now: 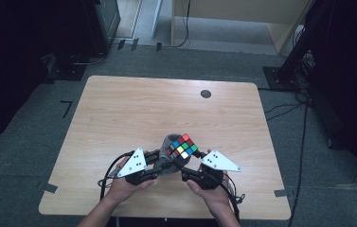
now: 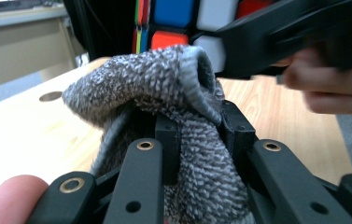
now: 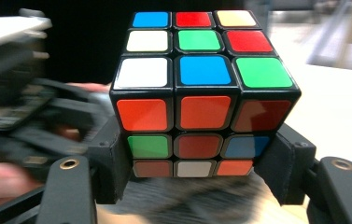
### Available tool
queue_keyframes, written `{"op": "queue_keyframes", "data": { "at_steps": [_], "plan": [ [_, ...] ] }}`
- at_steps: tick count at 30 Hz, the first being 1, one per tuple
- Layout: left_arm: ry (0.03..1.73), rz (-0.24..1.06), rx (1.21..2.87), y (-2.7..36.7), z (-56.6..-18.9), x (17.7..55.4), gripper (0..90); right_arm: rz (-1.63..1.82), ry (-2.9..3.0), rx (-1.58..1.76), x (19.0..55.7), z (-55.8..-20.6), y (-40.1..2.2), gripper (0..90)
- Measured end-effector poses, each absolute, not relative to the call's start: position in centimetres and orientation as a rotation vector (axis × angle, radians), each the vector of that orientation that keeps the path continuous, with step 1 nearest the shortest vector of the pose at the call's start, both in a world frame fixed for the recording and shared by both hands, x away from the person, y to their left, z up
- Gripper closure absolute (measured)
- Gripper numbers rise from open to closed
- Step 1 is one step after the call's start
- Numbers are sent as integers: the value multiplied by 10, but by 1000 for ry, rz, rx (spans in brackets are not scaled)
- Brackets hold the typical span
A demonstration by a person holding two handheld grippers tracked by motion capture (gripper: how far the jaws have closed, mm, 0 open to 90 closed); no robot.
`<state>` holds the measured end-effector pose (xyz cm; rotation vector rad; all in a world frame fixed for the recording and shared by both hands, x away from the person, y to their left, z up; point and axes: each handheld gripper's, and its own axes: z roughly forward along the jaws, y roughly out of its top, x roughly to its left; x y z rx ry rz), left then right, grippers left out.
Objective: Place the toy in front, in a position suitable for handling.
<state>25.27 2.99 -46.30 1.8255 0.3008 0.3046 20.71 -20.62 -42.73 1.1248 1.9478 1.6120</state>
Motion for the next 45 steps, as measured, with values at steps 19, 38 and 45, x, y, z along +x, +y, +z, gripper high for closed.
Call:
{"op": "queue_keyframes", "data": {
  "at_steps": [19, 38, 45],
  "plan": [
    [337, 249, 1767, 43, -460, 260, 734, 1583, 1903, 1194, 215, -432, -222, 347],
    [459, -128, 1483, 84, -448, 284, 750, 1398, 2138, 807, 207, -453, -195, 347],
    [496, -204, 1491, 80, -453, 286, 754, 1432, 2071, 774, 202, -444, -196, 347]
  ]
}}
